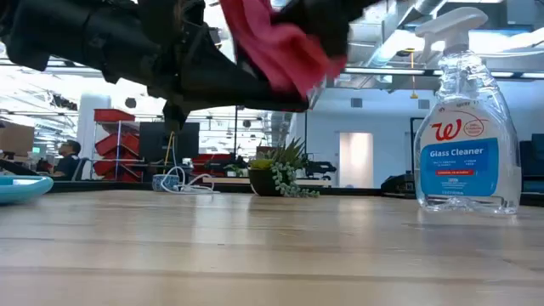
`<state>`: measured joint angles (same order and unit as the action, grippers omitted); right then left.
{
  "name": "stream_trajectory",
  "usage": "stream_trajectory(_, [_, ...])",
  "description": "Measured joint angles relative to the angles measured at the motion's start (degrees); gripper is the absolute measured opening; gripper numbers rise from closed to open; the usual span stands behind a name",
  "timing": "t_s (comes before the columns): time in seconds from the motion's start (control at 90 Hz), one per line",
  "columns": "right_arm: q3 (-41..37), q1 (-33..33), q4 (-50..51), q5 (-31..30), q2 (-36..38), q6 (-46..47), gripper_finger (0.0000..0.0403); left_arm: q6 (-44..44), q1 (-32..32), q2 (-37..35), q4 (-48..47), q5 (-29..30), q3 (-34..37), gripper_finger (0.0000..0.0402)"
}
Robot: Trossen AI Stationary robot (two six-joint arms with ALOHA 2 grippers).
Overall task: Apply microfiber cloth
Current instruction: Wipe the front of the cellphone with a microfiber cloth
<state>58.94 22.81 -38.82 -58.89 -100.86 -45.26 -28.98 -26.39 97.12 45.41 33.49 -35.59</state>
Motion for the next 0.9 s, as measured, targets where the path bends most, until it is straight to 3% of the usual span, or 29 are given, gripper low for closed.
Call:
stream_trajectory(0.156, [0.07,-0.31,2.66,5.82,0.05,5.67,0.0000,-0.02,-0.12,0.14,-1.21,-0.72,0.00,0.0013])
stream_trajectory(0.344, [0.20,-0.15,15.29,13.69,0.11,11.45,0.0000,0.03,-0.13,0.22,-1.52,-0.62,0.03,0.0013])
stream_trajectory(0.456, [0.20,-0.04,18.19,13.14,0.11,10.93,0.0000,0.00,-0.06,0.22,-1.38,-0.10,0.09,0.0013])
stream_trajectory(0.522, [0.13,0.25,16.06,9.14,0.03,8.23,0.0000,0.00,0.02,0.22,-0.82,0.66,0.09,0.0013])
stream_trajectory(0.7, [0.04,0.27,-3.01,-1.48,-0.09,0.57,0.0000,0.01,0.04,0.04,-0.30,0.71,0.07,0.0013])
stream_trajectory(0.8, [0.09,0.07,-6.20,0.42,0.11,-0.03,0.0000,0.42,-0.19,0.11,-0.84,-0.47,0.07,0.0012])
stream_trajectory(0.9, [0.14,0.13,-1.79,5.28,0.16,1.84,0.0000,0.67,-0.22,0.25,-1.79,-0.72,0.09,0.0012])
